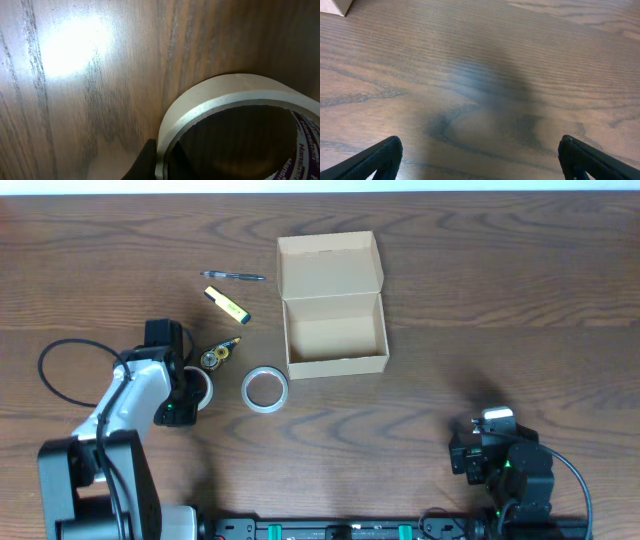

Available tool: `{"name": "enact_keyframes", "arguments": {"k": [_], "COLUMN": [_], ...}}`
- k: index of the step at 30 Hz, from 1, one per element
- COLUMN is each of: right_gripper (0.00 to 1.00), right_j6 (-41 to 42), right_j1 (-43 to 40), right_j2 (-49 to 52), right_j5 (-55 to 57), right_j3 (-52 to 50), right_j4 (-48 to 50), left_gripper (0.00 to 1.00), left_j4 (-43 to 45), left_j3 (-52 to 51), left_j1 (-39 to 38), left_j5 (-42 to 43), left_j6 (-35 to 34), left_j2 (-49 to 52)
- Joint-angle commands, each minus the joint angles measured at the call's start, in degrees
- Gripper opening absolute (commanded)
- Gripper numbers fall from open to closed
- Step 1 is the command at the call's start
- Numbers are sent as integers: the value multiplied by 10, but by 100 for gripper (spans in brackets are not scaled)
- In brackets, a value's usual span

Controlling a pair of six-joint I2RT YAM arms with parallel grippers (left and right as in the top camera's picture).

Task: Pack container
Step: 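Lower the left gripper onto the white tape roll rim and grasp, then carry the white tape roll with the left gripper into the box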

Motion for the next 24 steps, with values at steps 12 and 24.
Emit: {"name": "enact_keyframes", "arguments": {"k": [12,24], "right_gripper": [99,99], "right_j6": [10,10], "right_j1": [5,5], "right_j2": [-4,-4], "right_j5": [4,4], "right_j3": [-6,-6], "right_j4": [0,0], "left_gripper": [6,6], "left_j4": [-44,-43], "left_j3": [7,183], "left_j1": [3,-53], "left_j5": [-32,14], "left_j6": [21,282], "left_j2": [-199,-170]}}
